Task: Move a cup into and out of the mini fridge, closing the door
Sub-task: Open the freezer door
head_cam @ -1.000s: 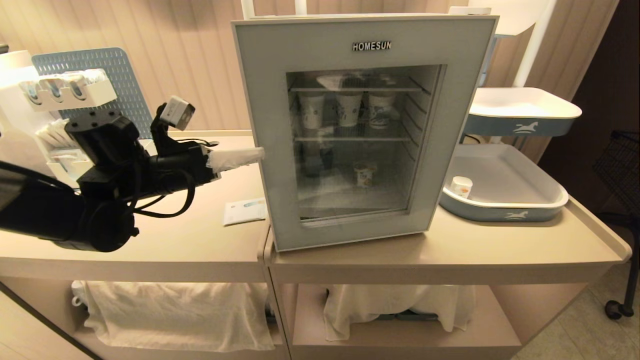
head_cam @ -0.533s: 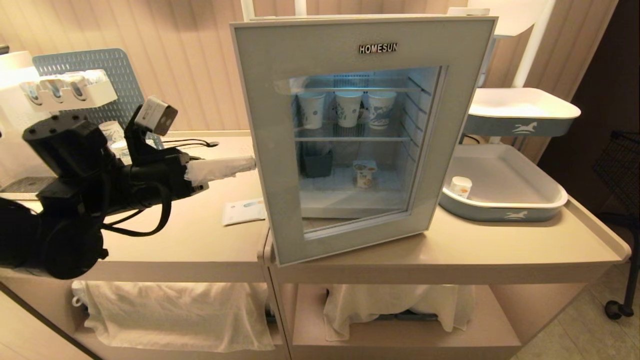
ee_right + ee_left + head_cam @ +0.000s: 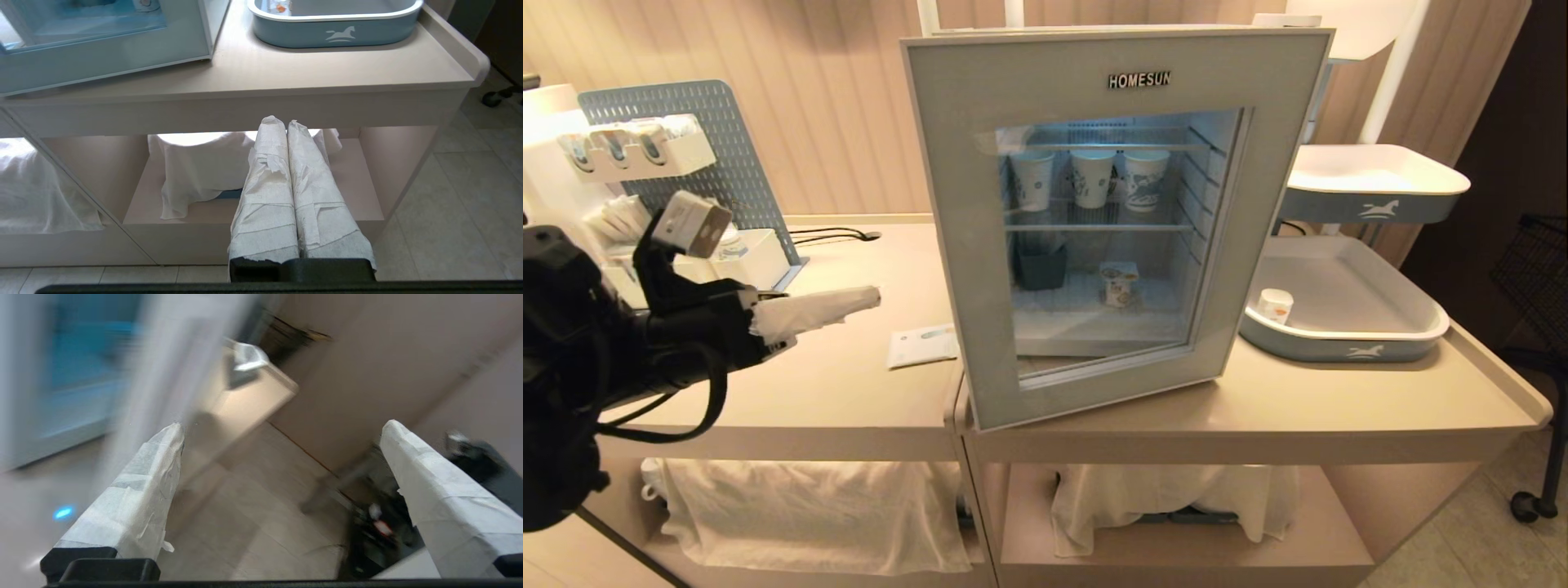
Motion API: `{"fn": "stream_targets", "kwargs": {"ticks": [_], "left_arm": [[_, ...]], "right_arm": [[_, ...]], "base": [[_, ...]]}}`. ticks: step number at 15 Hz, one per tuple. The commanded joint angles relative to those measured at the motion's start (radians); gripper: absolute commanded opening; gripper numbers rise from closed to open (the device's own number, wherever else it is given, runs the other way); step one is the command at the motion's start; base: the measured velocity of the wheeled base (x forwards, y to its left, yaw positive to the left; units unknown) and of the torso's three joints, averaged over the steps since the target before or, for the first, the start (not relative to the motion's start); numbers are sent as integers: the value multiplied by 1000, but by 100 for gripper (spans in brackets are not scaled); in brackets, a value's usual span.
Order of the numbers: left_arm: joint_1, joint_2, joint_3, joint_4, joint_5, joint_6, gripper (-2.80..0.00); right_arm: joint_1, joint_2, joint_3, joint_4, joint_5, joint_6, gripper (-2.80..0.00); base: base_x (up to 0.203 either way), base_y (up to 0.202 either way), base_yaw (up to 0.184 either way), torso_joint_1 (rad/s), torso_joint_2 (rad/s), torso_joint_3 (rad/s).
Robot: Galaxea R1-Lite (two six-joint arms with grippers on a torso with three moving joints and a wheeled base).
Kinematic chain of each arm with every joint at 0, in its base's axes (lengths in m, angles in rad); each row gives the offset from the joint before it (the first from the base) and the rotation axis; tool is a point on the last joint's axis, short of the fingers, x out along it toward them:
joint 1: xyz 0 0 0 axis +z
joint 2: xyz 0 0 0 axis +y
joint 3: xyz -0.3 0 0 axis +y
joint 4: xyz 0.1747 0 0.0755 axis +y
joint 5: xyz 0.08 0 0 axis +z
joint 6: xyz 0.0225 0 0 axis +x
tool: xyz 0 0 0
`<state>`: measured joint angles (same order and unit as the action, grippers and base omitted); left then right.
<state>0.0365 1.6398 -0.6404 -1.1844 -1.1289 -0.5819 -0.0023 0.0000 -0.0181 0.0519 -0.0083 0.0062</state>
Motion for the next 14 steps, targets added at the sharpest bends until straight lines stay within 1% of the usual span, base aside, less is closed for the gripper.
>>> {"fn": "stream_targets", "kwargs": {"ticks": [1, 2, 3, 4, 5, 6, 7, 8, 9, 10, 11, 12, 13, 14], "left_arm": [[107, 81, -17, -3, 5, 60, -280], [128, 103, -39, 3, 22, 81, -280], [132, 116, -52, 8, 36, 94, -280], [130, 136, -63, 18, 45, 129, -280], [118, 146, -70, 60, 58, 174, -280], [89, 150, -80, 123, 79, 216, -280], [54, 160, -91, 182, 129, 281, -280], [4, 176, -102, 231, 204, 358, -280], [-53, 196, -119, 272, 294, 413, -280], [-105, 215, -140, 295, 344, 428, -280], [-152, 235, -165, 307, 364, 423, -280], [-194, 248, -189, 313, 373, 394, -280], [-233, 256, -208, 315, 377, 347, -280], [-256, 258, -215, 314, 378, 319, -280]], "right_arm": [[-1, 2, 1, 0, 1, 0, -280], [-1, 2, 1, 0, 0, 0, -280], [-1, 2, 0, 0, 1, 0, -280], [-1, 2, 0, 0, 1, 0, -280], [-1, 2, 0, 0, -1, 0, -280], [-1, 2, 0, 0, 1, 0, -280], [-1, 2, 0, 0, 0, 0, -280], [-1, 2, 0, 0, 1, 0, -280], [-1, 2, 1, 0, 0, 0, -280], [-1, 2, 0, 0, -1, 0, -280], [-1, 2, 1, 0, 1, 0, -280], [-1, 2, 1, 0, 1, 0, -280], [-1, 2, 0, 0, 0, 0, -280], [-1, 2, 0, 0, 0, 0, -280]], "base": [[0, 0, 0, 0, 0, 0], [0, 0, 0, 0, 0, 0], [0, 0, 0, 0, 0, 0], [0, 0, 0, 0, 0, 0], [0, 0, 0, 0, 0, 0], [0, 0, 0, 0, 0, 0], [0, 0, 0, 0, 0, 0], [0, 0, 0, 0, 0, 0], [0, 0, 0, 0, 0, 0], [0, 0, 0, 0, 0, 0], [0, 0, 0, 0, 0, 0], [0, 0, 0, 0, 0, 0], [0, 0, 0, 0, 0, 0], [0, 0, 0, 0, 0, 0]]}}
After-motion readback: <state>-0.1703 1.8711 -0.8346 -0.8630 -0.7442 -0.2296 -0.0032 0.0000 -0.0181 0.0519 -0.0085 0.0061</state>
